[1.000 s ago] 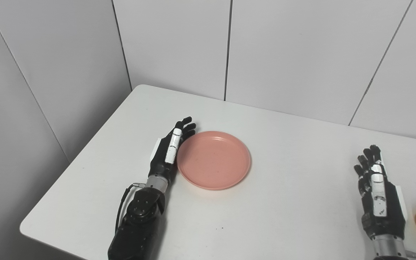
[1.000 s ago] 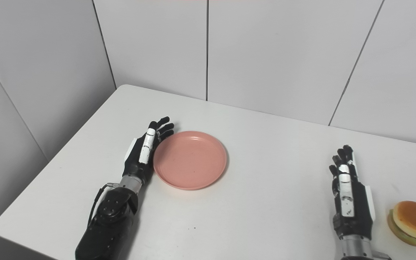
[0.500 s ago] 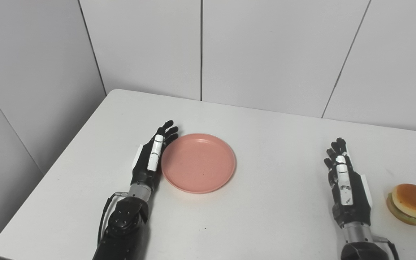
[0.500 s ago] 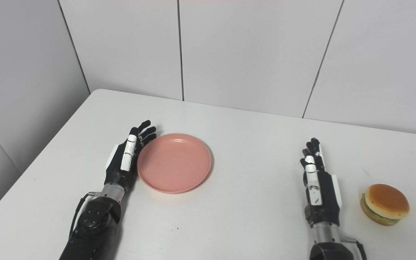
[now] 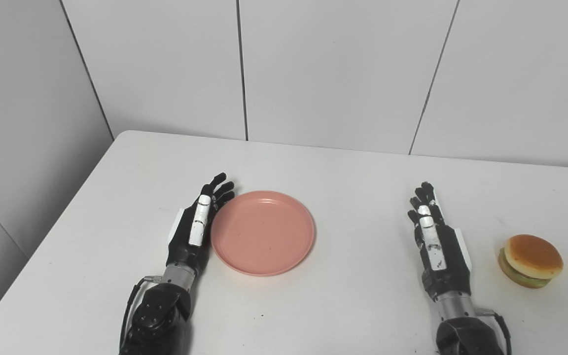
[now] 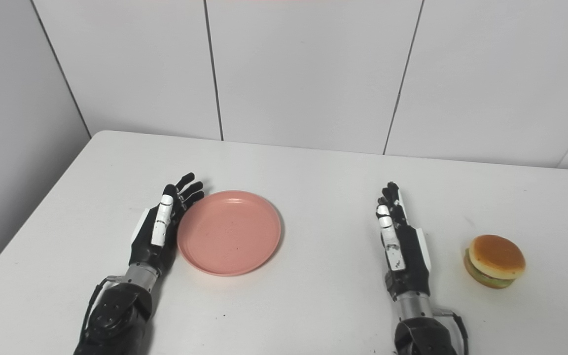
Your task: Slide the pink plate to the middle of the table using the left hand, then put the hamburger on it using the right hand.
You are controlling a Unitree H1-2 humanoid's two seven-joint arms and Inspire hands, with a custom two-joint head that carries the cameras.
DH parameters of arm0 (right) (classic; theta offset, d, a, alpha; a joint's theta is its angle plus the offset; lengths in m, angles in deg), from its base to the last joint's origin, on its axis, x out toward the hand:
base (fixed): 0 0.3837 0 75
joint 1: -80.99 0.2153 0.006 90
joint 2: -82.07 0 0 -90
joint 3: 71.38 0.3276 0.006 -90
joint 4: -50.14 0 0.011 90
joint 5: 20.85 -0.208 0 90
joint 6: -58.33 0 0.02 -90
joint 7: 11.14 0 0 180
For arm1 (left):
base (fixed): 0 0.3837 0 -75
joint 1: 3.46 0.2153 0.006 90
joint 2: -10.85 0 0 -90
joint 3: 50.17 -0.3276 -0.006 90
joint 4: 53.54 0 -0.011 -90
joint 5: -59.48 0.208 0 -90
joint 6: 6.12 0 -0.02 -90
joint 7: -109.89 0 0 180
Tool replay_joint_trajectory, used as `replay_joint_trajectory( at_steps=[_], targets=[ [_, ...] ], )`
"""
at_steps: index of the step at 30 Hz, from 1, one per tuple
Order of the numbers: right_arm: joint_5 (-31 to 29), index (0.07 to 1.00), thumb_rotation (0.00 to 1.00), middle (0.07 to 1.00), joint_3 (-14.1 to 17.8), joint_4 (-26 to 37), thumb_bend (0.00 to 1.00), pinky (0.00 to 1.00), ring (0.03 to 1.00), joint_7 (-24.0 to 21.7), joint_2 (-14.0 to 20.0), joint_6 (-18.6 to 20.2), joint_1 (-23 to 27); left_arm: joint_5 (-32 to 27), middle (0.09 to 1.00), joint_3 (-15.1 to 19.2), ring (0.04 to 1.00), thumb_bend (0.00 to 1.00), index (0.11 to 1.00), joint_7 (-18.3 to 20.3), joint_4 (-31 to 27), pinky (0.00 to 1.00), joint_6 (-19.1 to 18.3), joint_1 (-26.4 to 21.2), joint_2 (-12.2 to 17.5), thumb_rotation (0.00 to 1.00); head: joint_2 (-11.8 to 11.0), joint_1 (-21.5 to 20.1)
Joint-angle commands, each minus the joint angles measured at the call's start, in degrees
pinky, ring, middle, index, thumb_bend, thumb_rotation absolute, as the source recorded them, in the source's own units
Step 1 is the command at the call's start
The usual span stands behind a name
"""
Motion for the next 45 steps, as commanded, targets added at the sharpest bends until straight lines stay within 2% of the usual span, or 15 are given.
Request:
replay_joint_trajectory(
  at_steps=[1,5,10,14,18,24,26,30,32,40,41,42,45],
  targets=[
    [-0.16,1.0,0.88,0.999,-0.74,-2.37,0.62,1.0,0.994,-0.13,-1.51,-0.34,-2.39,-0.39,0.873,-2.11,0.883,0.57,0.869,1.87,-0.4,0.9,-4.67,1.83,-1.59,1.0,0.03,-0.81],
    [0.75,1.0,0.91,1.0,-1.28,-2.31,0.58,1.0,1.0,0.42,-2.06,-0.38,-2.35,-0.13,0.891,-3.0,0.898,0.56,0.883,2.56,-0.73,0.91,-5.12,2.1,-1.52,1.0,0.09,-2.29],
    [2.6,0.984,0.92,0.994,-1.65,-3.29,0.56,1.0,0.99,1.96,-3.0,-1.48,-2.04,-0.01,0.885,-3.27,0.89,0.57,0.877,3.3,1.61,0.9,-1.64,2.2,-2.23,1.0,0.0,-4.54],
    [2.79,0.97,0.9,0.984,-1.82,-3.0,0.57,1.0,0.981,2.57,-3.94,-0.71,-2.0,-0.15,0.905,-3.7,0.911,0.57,0.898,4.25,1.82,0.92,-1.56,2.51,-2.41,1.0,0.02,-6.17],
    [2.75,0.961,0.86,0.98,-1.93,-2.64,0.53,1.0,0.975,3.2,-4.85,-0.3,-1.9,-0.16,0.911,-3.79,0.922,0.56,0.906,4.63,2.03,0.93,-1.2,2.75,-2.75,1.0,0.12,-7.48],
    [2.61,0.964,0.84,0.987,-2.65,-2.67,0.56,1.0,0.98,2.85,-5.29,-0.12,-1.74,-0.03,0.92,-4.42,0.93,0.56,0.919,5.44,2.48,0.93,0.09,3.41,-3.5,1.0,0.26,-9.22],
    [2.2,0.965,0.82,0.99,-2.93,-1.89,0.57,1.0,0.986,2.74,-5.74,0.83,-1.75,-0.24,0.93,-4.57,0.941,0.55,0.928,6.0,2.16,0.95,-0.25,3.6,-3.28,1.0,0.68,-11.31],
    [3.17,0.972,0.83,0.982,-3.28,-2.13,0.59,1.0,0.98,3.68,-6.4,1.57,-1.44,-0.41,0.933,-4.29,0.945,0.55,0.932,6.75,2.15,0.95,-0.12,3.58,-3.18,1.0,0.94,-12.49],
    [3.55,0.986,0.83,0.98,-3.41,-2.43,0.57,1.0,0.976,3.93,-6.52,1.54,-1.28,-0.61,0.935,-4.1,0.946,0.55,0.935,7.12,2.25,0.95,0.2,3.52,-3.23,1.0,1.02,-12.88],
    [4.49,0.986,0.83,0.985,-4.24,-2.55,0.58,1.0,0.993,4.43,-6.99,1.69,-0.84,-0.79,0.936,-3.6,0.943,0.54,0.928,8.02,2.91,0.94,1.01,3.24,-3.02,1.0,1.15,-15.37],
    [4.49,0.986,0.83,0.986,-4.32,-2.73,0.58,1.0,0.994,4.41,-7.11,1.6,-0.78,-0.79,0.936,-3.49,0.943,0.54,0.928,8.15,2.95,0.94,1.14,3.24,-2.93,1.0,0.86,-17.05],
    [4.71,0.988,0.82,0.987,-4.45,-2.83,0.59,1.0,0.997,4.54,-7.19,1.61,-0.74,-0.76,0.936,-3.44,0.943,0.54,0.927,8.33,2.99,0.94,1.33,3.24,-2.87,1.0,0.86,-17.05],
    [6.54,0.986,0.87,0.986,-5.12,-3.62,0.6,1.0,0.992,5.44,-7.42,1.01,-0.42,-0.68,0.951,-3.55,0.957,0.53,0.949,9.43,3.27,0.96,2.32,3.2,-2.17,1.0,0.46,-20.23]
  ],
)
